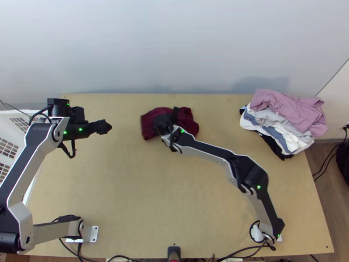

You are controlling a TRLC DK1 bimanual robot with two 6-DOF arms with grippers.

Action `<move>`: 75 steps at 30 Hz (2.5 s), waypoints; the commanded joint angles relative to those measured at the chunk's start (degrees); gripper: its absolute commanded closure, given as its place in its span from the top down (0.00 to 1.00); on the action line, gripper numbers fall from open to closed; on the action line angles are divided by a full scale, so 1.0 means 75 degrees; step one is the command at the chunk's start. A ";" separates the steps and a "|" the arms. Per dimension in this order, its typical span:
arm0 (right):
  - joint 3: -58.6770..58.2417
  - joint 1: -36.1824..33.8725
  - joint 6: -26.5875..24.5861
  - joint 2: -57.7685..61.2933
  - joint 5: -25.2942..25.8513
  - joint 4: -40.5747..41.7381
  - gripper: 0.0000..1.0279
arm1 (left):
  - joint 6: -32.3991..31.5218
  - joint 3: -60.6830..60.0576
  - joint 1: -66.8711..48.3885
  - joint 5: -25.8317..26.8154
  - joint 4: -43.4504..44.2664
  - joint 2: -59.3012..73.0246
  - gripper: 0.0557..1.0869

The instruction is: Fold the t-shirt

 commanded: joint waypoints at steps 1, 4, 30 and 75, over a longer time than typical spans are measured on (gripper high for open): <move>-0.0005 0.0001 0.0265 -0.1199 0.0703 0.0115 0.03 | -0.0065 -0.0049 0.0014 0.0000 -0.0283 -0.0392 0.96; 0.0019 -0.0057 0.0335 -0.1773 0.0949 -0.0084 0.03 | -0.0077 -0.0154 0.0026 0.0000 -0.0412 -0.0615 0.96; -0.2102 -0.7159 0.0464 -0.7539 -0.0457 -0.0518 0.03 | -0.0159 -0.1853 -0.0068 -0.0211 -0.0681 -0.1658 0.96; -0.4903 -0.6760 0.2315 -0.4972 0.0129 0.2095 0.03 | 0.1001 -0.2275 0.1514 -0.0457 -0.0763 -0.1552 0.96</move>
